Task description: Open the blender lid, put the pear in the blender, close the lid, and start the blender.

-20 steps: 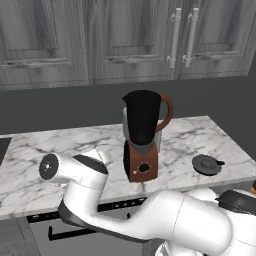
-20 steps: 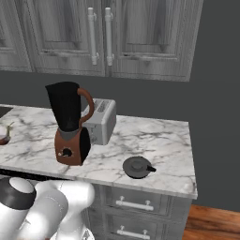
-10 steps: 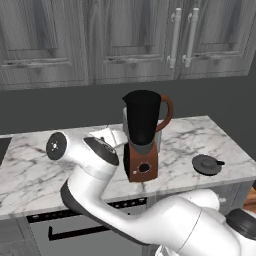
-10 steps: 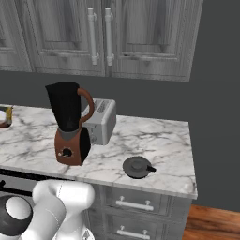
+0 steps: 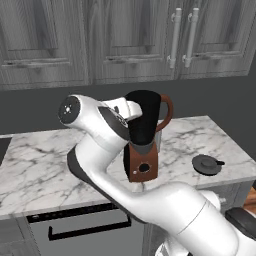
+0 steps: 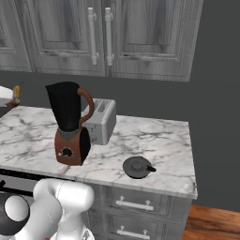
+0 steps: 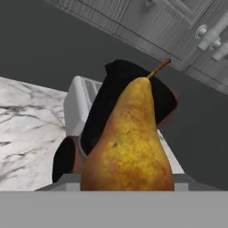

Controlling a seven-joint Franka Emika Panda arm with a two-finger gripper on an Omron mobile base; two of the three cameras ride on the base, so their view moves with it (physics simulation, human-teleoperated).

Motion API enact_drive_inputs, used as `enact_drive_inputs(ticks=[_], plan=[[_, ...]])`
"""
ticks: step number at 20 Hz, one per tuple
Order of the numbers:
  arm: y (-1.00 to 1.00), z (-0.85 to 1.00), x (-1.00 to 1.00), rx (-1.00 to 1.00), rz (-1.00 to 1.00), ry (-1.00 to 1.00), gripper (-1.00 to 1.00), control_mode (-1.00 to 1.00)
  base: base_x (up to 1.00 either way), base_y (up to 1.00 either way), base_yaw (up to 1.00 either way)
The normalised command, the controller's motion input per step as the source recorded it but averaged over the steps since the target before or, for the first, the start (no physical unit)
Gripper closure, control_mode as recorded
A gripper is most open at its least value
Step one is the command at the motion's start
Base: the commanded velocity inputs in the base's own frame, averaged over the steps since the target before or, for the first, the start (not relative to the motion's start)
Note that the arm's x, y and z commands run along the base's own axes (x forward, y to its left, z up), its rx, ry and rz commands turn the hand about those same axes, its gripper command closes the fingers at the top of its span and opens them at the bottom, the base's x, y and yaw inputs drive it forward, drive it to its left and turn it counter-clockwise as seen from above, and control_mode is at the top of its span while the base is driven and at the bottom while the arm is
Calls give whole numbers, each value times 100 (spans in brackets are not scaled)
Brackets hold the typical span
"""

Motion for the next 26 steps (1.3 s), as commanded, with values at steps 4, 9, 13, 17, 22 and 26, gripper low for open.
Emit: enact_drive_inputs(ticks=[4,9,13,17,22,26], plan=[[-42,33,38,0,0,0,100,-100,0,0,0],[-32,18,54,0,0,0,100,-100,0,0,0],[-29,26,49,0,0,0,100,-100,0,0,0],[-37,28,31,0,0,0,100,-100,0,0,0],[-38,12,40,2,0,1,100,-100,0,0,0],[-41,-3,42,11,3,17,100,-100,0,0,0]])
